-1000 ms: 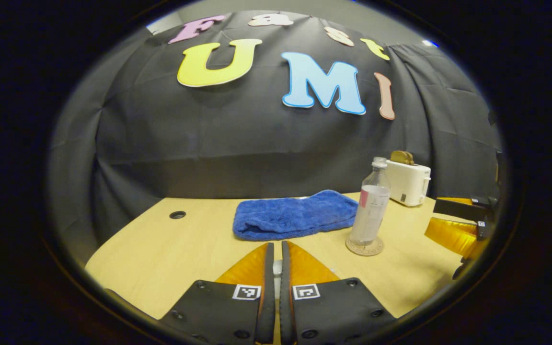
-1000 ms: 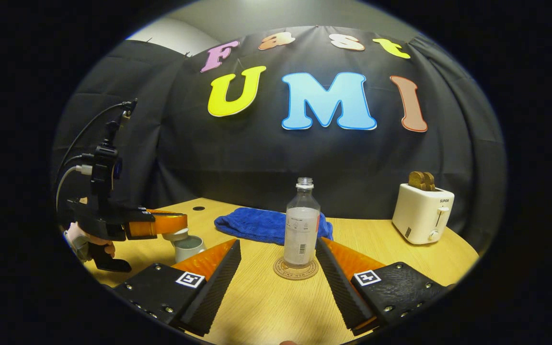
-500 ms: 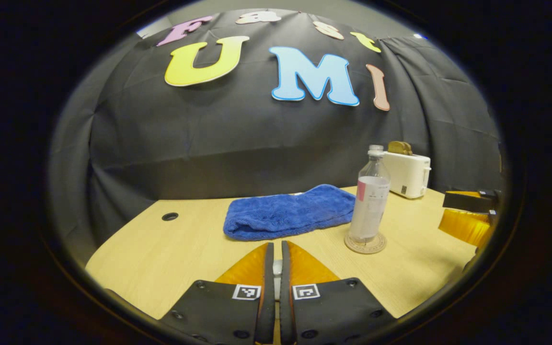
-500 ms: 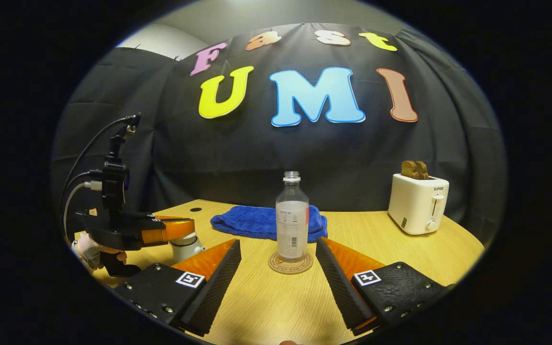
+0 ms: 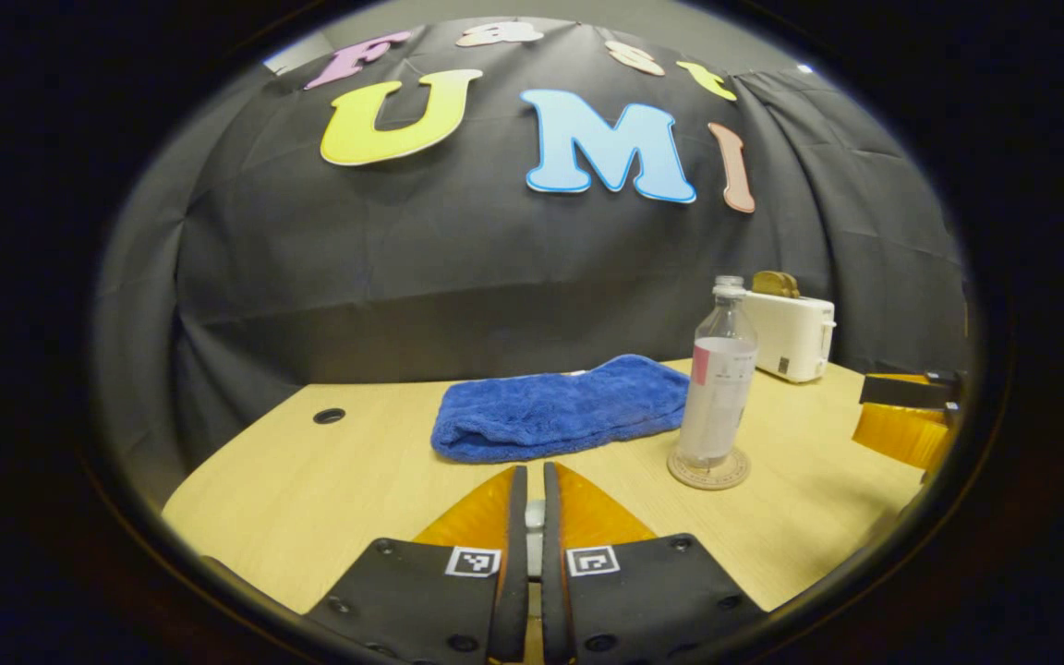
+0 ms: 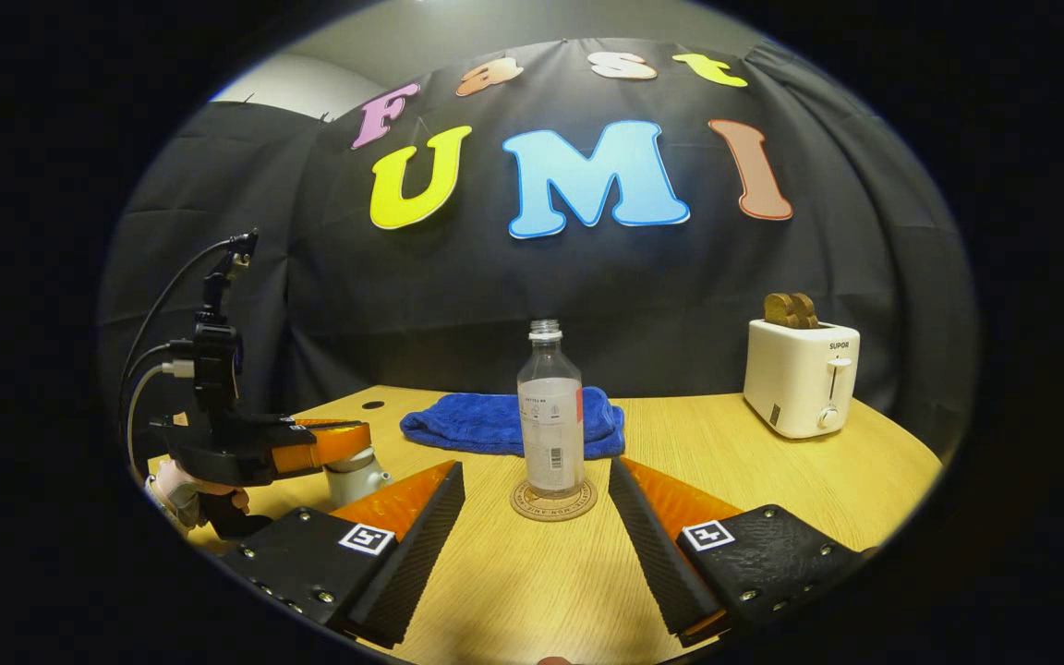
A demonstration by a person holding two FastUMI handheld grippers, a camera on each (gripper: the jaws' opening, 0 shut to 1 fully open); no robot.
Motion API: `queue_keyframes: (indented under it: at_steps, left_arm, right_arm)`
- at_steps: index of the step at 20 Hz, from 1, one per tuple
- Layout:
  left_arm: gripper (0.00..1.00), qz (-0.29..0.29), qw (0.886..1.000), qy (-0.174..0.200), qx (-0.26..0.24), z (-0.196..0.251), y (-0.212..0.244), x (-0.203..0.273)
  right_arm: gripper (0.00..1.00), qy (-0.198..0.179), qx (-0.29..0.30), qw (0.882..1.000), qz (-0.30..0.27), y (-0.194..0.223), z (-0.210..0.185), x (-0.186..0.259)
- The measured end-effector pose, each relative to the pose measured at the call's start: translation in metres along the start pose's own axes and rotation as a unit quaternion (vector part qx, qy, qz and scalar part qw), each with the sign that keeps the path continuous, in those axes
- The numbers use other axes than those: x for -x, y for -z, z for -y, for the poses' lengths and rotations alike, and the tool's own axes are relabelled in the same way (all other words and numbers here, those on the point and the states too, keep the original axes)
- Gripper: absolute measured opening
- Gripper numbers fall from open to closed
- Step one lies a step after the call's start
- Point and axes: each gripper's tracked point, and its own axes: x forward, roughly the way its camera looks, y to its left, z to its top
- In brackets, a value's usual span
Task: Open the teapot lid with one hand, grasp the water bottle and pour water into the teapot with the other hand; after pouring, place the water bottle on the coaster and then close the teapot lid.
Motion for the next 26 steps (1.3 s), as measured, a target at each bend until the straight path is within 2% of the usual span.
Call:
queue_keyframes:
  at_steps: [3,9,13,19,26]
  left_arm:
    - [0.19,-0.007,1.0,0.006,0.005,0.004,0.005,0.001]
    - [0.22,0.012,1.0,0.005,0.002,0.007,-0.009,0.009]
    - [0.21,0.026,1.0,0.006,0.006,0.012,-0.021,0.023]
    - [0.22,0.055,0.998,0.01,0.013,0.019,-0.037,0.067]
    - [0.22,0.074,0.997,0.002,0.013,0.027,-0.036,0.127]
  right_arm:
    - [0.98,0.002,-0.006,1.0,-0.002,0.001,0.002,0.0]
    - [0.98,0.007,-0.009,1.0,0.003,0.0,0.003,0.002]
    - [0.98,0.011,-0.01,1.0,0.01,-0.004,0.003,0.008]
    - [0.98,0.026,-0.009,0.999,0.028,-0.016,-0.004,0.029]
    - [0.97,0.069,0.012,0.996,0.059,-0.032,-0.006,0.068]
